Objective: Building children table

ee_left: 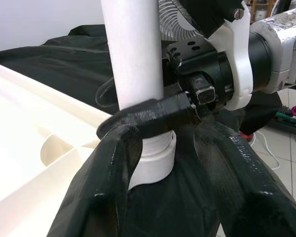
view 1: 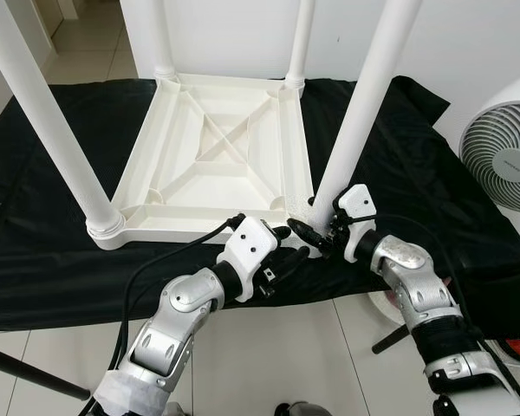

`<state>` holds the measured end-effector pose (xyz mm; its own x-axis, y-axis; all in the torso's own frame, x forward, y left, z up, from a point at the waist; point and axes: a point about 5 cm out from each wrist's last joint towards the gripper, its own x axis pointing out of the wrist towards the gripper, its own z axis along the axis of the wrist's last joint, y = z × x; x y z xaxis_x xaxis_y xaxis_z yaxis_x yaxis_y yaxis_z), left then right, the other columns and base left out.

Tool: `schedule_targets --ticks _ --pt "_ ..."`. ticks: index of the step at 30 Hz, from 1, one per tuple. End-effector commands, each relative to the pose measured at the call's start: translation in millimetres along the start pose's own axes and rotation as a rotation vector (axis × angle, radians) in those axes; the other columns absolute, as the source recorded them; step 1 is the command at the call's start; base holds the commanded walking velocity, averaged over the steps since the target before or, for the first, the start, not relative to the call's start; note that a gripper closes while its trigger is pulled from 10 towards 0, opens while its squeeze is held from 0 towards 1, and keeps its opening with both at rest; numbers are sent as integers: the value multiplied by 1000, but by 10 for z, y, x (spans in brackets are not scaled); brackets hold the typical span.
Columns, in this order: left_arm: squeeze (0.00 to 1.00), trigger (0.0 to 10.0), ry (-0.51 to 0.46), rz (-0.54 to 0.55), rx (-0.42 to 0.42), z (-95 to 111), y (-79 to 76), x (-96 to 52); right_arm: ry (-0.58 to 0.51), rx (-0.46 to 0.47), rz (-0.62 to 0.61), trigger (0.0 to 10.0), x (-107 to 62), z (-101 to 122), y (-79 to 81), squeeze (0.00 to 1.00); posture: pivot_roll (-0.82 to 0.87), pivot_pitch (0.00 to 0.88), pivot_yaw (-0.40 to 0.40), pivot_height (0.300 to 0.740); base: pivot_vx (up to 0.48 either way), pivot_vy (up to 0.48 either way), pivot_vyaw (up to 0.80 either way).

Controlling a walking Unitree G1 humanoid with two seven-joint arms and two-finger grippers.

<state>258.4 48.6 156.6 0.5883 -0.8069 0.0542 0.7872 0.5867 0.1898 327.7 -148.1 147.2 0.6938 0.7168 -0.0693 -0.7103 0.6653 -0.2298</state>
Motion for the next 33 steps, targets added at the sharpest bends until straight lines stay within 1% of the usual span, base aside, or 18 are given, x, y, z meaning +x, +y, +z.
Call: schedule_targets --ticks 1,5,6,7,12,13,15,16,17,18,19,20,23,25,27,28,32,33 --pt "0 10000 6 17 0 -16 6 9 20 5 32 0 8 -42 19 0 -73 46 1 740 0 0 0" --pt "0 10000 5 24 -2 -17 6 6 25 20 22 0 -7 -73 24 0 -69 44 -6 740 0 0 0" --pt "0 10000 5 25 -4 -20 -2 3 16 21 -4 0 -17 -78 27 0 -68 42 -9 740 0 0 0" --pt "0 10000 5 24 -6 -22 -13 0 -13 46 -49 0 -19 -61 45 0 -66 41 -13 740 0 0 0" --pt "0 10000 5 22 -8 -26 -31 -7 -58 78 -118 0 -21 -46 66 0 -66 40 -14 740 0 0 0" --pt "0 10000 5 21 -10 -26 -32 -8 -75 103 -185 0 -14 -37 81 0 -65 41 -15 740 0 0 0" --pt "0 10000 7 20 -11 -34 -35 -9 -168 152 -367 0 -21 22 108 0 -66 40 -10 740 0 0 0" --pt "0 10000 7 20 -11 -34 -35 -9 -168 152 -367 0 -21 22 108 0 -66 40 -10 740 0 0 0" --pt "0 10000 8 17 -15 -37 -41 -13 -187 179 -468 0 -36 30 124 0 -68 41 -10 740 0 0 0" --pt "0 10000 8 14 -17 -39 -46 -16 -194 195 -527 0 -49 31 133 0 -68 41 -10 740 0 0 0" --pt "0 10000 8 14 -17 -39 -46 -16 -194 195 -527 0 -49 31 133 0 -68 41 -10 740 0 0 0" --pt "0 10000 12 8 -17 -48 -57 -17 -188 241 -682 0 -78 9 117 0 -70 40 -9 740 0 0 0" --pt "0 10000 14 6 -16 -52 -61 -17 -133 245 -831 0 -96 -26 127 0 -69 40 -8 740 0 0 0" --pt "0 10000 13 5 -18 -48 -59 -14 -106 260 -889 0 -77 -33 182 0 -69 37 -7 740 0 0 0" --pt "0 10000 13 5 -18 -48 -59 -14 -106 260 -889 0 -77 -33 182 0 -69 37 -7 740 0 0 0" --pt "0 10000 12 5 -17 -45 -57 -11 -84 251 -903 0 -47 -25 230 0 -69 37 -7 740 0 0 0" --pt "0 10000 11 5 -19 -43 -60 -7 -72 230 -907 0 -33 -8 262 0 -67 33 -9 740 0 0 0" --pt "0 10000 12 4 -18 -48 -62 -12 -68 223 -882 6824 -31 -16 263 0 -67 33 -9 740 0 0 0"
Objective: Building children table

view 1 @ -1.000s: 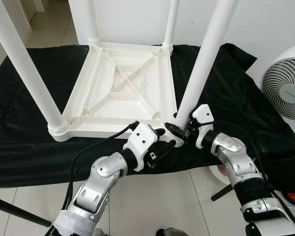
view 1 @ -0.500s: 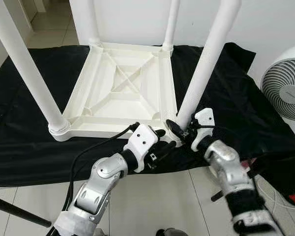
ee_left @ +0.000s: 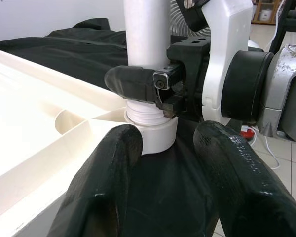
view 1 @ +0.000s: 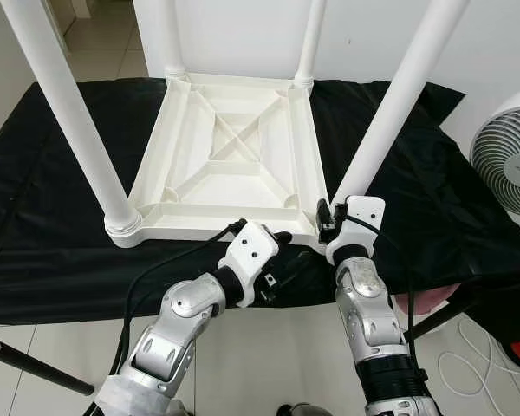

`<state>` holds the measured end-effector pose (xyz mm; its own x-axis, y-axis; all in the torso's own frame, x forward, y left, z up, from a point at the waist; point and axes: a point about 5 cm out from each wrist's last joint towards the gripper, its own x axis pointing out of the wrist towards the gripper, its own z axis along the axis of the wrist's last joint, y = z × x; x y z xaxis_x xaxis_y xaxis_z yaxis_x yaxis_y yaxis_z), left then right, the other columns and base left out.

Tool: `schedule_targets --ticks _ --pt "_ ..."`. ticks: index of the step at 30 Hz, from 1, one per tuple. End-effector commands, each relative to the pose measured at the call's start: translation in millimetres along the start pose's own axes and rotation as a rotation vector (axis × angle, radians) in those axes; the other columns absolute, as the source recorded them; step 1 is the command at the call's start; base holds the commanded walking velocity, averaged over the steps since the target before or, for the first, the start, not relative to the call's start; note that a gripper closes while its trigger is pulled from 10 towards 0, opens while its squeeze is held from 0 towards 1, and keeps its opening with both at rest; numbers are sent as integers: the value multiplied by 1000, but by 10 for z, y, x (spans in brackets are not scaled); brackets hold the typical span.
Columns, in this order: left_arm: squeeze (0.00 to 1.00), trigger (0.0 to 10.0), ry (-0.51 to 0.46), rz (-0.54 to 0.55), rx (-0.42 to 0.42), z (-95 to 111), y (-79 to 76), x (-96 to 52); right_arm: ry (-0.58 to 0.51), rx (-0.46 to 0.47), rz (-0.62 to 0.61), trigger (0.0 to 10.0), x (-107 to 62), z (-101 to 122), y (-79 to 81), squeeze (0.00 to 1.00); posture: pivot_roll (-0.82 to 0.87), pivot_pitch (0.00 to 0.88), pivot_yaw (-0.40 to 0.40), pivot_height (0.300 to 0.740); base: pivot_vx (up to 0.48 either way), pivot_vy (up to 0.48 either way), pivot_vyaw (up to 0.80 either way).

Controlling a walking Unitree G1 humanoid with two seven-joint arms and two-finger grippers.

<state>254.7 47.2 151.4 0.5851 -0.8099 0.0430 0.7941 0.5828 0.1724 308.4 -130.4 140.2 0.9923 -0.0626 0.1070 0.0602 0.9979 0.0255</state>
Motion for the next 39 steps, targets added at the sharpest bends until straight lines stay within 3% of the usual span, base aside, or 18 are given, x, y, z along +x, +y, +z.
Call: schedule_targets --ticks 1,2,3,8,9,10,11,14,16,18,20,21,29,30,31,32,33,39 --pt "0 10000 2 11 -1 -4 -14 1 5 -5 -2 6824 -11 -2 -28 0 -67 33 -9 740 0 0 0" --pt "0 10000 3 11 1 -7 -13 -2 10 -2 12 6824 -11 -10 -18 0 -67 33 -9 740 0 0 0" --pt "0 10000 3 12 1 -7 -13 -5 1 9 18 10000 -19 -5 2 1000 -63 35 -13 740 0 0 0" --pt "0 10000 3 22 0 -5 -4 -12 -22 32 66 10000 -32 21 79 1000 -56 36 -15 740 0 0 0" --pt "0 10000 3 25 1 -3 -1 -14 -26 33 103 10000 -27 30 101 710 -52 39 -17 740 0 0 0" --pt "0 10000 4 28 2 -2 1 -19 -28 40 144 10000 -27 38 116 710 -52 39 -17 740 0 0 0" --pt "0 10000 4 32 3 -2 6 -24 -29 52 194 10000 -24 49 116 0 -49 39 -19 740 0 0 0" --pt "0 10000 5 34 4 -2 8 -28 -28 58 225 10000 -24 57 115 0 -49 39 -19 740 0 0 0" --pt "0 10000 5 42 7 0 22 -28 -30 55 324 10000 -10 84 81 0 -48 43 -22 740 0 0 0" --pt "0 10000 5 42 7 0 22 -28 -30 55 324 10000 -10 84 81 0 -48 43 -22 740 0 0 0" --pt "0 10000 3 46 6 5 33 -25 -32 33 401 10000 0 93 43 0 -51 46 -19 740 0 0 0" --pt "0 10000 -1 52 8 16 55 -17 -20 -60 554 10000 33 67 -82 0 -55 51 -14 740 0 0 0" --pt "0 10000 -5 52 14 33 91 3 40 -180 790 10000 137 11 -248 0 -66 51 2 740 0 0 0" --pt "0 10000 -8 49 14 38 91 11 52 -201 821 9569 158 -2 -244 0 -69 50 6 740 0 0 0" --pt "0 10000 -9 47 14 42 90 16 60 -213 845 4784 170 -9 -243 0 -69 50 6 740 0 0 0" --pt "0 10000 -9 47 14 42 90 16 60 -213 845 4784 170 -9 -243 0 -69 50 6 740 0 0 0" --pt "0 10000 -11 43 17 47 89 24 61 -226 866 0 199 -5 -235 0 -71 48 9 740 0 0 0" --pt "0 10000 -14 41 20 58 100 38 68 -222 895 0 302 -3 -229 0 -65 44 8 740 0 0 0"
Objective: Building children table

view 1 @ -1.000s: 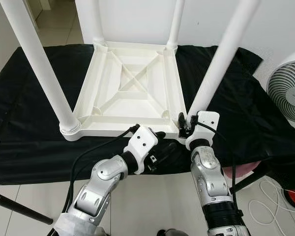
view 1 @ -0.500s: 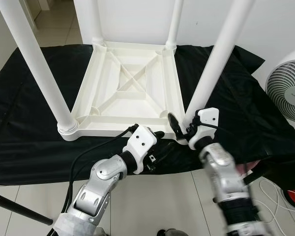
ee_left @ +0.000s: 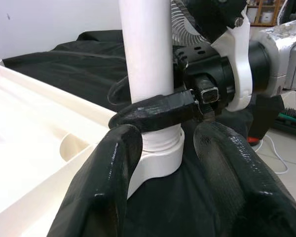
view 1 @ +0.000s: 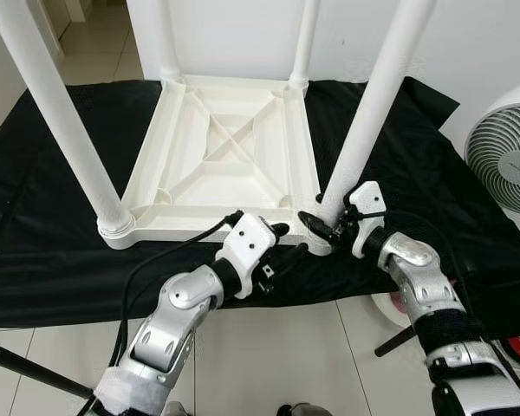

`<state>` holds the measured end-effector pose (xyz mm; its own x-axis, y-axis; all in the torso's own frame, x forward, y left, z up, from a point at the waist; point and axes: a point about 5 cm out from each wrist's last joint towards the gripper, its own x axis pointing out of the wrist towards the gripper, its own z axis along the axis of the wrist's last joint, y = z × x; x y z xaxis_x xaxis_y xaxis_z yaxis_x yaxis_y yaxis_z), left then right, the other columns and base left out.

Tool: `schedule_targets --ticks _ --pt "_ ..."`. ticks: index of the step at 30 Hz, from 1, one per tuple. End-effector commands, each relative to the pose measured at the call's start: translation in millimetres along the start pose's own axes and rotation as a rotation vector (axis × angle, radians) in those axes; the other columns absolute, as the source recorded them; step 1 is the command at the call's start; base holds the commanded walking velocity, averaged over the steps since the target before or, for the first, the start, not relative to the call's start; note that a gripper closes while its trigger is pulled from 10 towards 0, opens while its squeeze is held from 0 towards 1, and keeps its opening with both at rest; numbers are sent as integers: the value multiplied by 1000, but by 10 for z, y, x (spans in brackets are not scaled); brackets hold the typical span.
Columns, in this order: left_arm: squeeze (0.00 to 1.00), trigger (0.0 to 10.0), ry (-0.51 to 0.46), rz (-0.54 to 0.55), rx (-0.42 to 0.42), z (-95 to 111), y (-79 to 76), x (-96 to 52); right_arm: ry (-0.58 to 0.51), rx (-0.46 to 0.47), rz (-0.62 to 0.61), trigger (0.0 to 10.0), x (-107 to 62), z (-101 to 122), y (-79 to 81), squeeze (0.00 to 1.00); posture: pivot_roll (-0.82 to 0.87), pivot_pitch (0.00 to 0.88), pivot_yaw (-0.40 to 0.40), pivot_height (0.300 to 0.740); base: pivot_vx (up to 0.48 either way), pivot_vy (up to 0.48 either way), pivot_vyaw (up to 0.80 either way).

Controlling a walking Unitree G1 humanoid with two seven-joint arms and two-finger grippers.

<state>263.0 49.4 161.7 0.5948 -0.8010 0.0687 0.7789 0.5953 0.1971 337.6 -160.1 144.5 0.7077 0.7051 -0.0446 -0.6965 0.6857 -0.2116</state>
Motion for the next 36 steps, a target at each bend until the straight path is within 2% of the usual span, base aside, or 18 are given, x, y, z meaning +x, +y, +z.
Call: schedule_targets --ticks 1,8,10,17,18,19,22,26,28,32,36 --pt "0 10000 9 27 -6 -25 5 -2 25 -25 35 0 51 -34 33 0 -59 46 4 740 0 0 0" --pt "0 10000 9 33 -9 -29 -5 -10 74 22 -60 0 102 -97 15 0 -59 46 4 740 0 0 0" --pt "0 10000 8 32 -13 -28 -21 -15 47 65 -147 0 137 -66 37 0 -54 58 -1 740 0 0 0" --pt "0 10000 9 28 -17 -31 -36 -18 20 98 -306 0 151 -24 60 0 -61 63 3 740 0 0 0" --pt "0 10000 9 25 -19 -30 -40 -13 12 105 -388 0 148 -22 109 0 -63 66 4 740 0 0 0" --pt "0 10000 9 25 -19 -30 -40 -13 12 105 -388 0 148 -22 109 0 -63 66 4 740 0 0 0" --pt "0 10000 8 15 -26 -32 -51 -5 -4 133 -594 0 137 -19 269 0 -68 68 8 740 0 0 0" --pt "0 10000 8 11 -27 -33 -56 -1 -5 148 -680 0 141 -16 310 0 -70 69 8 740 0 0 0" --pt "0 10000 8 8 -25 -33 -60 7 -4 147 -798 0 139 -6 346 0 -69 67 7 740 0 0 0" --pt "0 10000 5 9 -25 -27 -62 14 -25 203 -786 0 236 22 444 0 -68 67 3 740 0 0 0" --pt "0 10000 3 10 -27 -25 -73 19 -47 192 -761 0 249 83 450 0 -70 65 0 740 0 0 0"
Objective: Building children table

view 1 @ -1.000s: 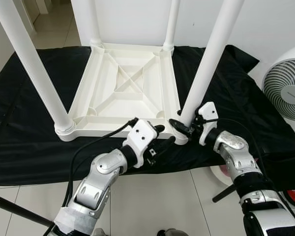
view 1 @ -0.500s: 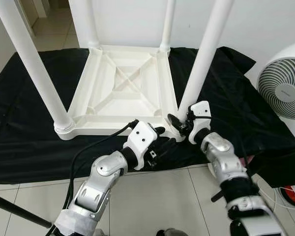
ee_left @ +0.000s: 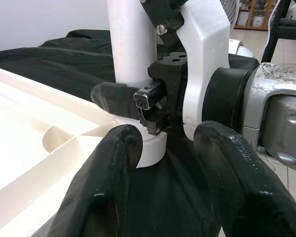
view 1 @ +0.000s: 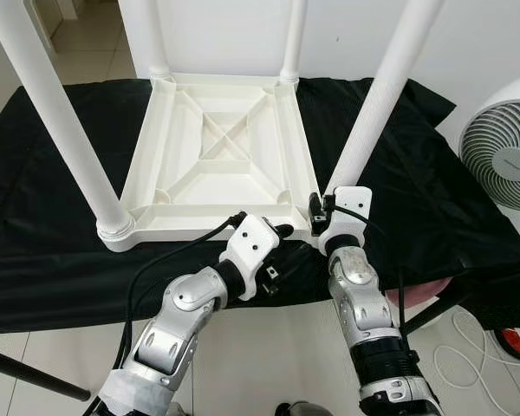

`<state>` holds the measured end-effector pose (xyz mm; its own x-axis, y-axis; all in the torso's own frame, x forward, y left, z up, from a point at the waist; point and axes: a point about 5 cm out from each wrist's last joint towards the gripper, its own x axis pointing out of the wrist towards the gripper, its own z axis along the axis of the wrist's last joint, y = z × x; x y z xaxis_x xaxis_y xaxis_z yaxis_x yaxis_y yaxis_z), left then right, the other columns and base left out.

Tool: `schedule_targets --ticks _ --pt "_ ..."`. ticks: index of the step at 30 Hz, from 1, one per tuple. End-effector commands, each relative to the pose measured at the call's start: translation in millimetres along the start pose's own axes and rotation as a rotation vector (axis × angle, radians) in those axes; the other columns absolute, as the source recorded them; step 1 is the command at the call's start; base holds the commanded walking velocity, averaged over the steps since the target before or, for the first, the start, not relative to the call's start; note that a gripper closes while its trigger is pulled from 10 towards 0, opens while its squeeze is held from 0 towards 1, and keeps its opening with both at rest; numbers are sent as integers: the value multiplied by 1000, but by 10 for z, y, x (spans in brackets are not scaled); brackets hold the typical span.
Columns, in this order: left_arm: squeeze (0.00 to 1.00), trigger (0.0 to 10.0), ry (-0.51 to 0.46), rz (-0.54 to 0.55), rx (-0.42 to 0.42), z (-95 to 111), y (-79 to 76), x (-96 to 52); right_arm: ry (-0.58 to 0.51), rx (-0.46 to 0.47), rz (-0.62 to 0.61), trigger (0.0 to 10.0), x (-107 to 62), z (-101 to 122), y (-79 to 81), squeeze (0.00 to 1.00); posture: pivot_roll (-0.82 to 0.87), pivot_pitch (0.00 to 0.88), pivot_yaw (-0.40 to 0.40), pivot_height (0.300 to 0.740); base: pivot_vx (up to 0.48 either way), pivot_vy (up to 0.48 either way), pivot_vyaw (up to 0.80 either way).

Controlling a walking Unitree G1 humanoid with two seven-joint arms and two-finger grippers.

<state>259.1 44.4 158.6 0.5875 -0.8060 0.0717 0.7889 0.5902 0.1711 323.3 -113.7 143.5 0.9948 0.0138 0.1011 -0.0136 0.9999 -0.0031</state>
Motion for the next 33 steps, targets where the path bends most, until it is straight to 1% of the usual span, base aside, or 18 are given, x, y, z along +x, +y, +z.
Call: schedule_targets --ticks 1,6,7,9,12,13,14,16,17,18,19,20,21,22,23,26,29,33 --pt "0 10000 7 19 -2 -9 -9 3 23 -17 31 10000 -24 5 30 0 -69 66 -3 740 0 0 0" --pt "0 10000 7 28 -2 -7 14 -4 17 -41 23 10000 -43 19 5 0 -67 67 -6 740 0 0 0" --pt "0 10000 6 31 -3 -4 23 -6 10 -48 22 10000 -48 28 -7 1000 -67 67 -6 740 0 0 0" --pt "0 10000 7 34 -3 -8 22 -9 -18 -46 69 10000 -72 53 -28 1000 -68 67 -8 740 0 0 0" --pt "0 10000 8 33 -3 -10 20 -10 -24 -46 82 10000 -79 58 -31 1000 -68 67 -8 740 0 0 0" --pt "0 10000 8 32 -4 -13 13 -10 -26 -46 118 10000 -84 58 -51 1000 -70 68 -7 740 0 0 0" --pt "0 10000 8 32 -4 -13 13 -10 -26 -46 118 10000 -84 58 -51 1000 -70 68 -7 740 0 0 0" --pt "0 10000 8 30 -5 -16 5 -9 -26 -56 221 10000 -88 46 -98 1000 -73 68 -3 740 0 0 0" --pt "0 10000 8 30 -5 -16 5 -9 -26 -56 221 10000 -88 46 -98 1000 -73 68 -3 740 0 0 0" --pt "0 10000 7 29 -2 -15 2 -10 -20 -69 286 10000 -88 32 -146 1000 -73 68 -3 740 0 0 0" --pt "0 10000 6 26 2 -12 5 -6 -19 -98 408 10000 -88 16 -215 925 -79 64 2 740 0 0 0" --pt "0 10000 6 26 2 -12 5 -6 -19 -98 408 10000 -88 16 -215 925 -79 64 2 740 0 0 0" --pt "0 10000 6 26 3 -12 9 -4 -19 -113 456 10000 -89 12 -234 925 -79 64 2 740 0 0 0" --pt "0 10000 6 24 3 -10 12 -1 -11 -124 499 10000 -81 2 -270 0 -79 64 2 740 0 0 0" --pt "0 10000 6 24 3 -10 12 -1 -11 -124 499 10000 -81 2 -270 0 -79 64 2 740 0 0 0" --pt "0 10000 6 21 5 -11 25 5 0 -169 594 10000 -39 -18 -359 0 -84 61 11 740 0 0 0" --pt "0 10000 6 20 7 -10 31 9 4 -196 640 10000 -10 -25 -385 0 -84 61 11 740 0 0 0" --pt "0 10000 5 19 8 -4 30 13 6 -233 666 10000 67 -15 -404 0 -83 59 13 740 0 0 0"
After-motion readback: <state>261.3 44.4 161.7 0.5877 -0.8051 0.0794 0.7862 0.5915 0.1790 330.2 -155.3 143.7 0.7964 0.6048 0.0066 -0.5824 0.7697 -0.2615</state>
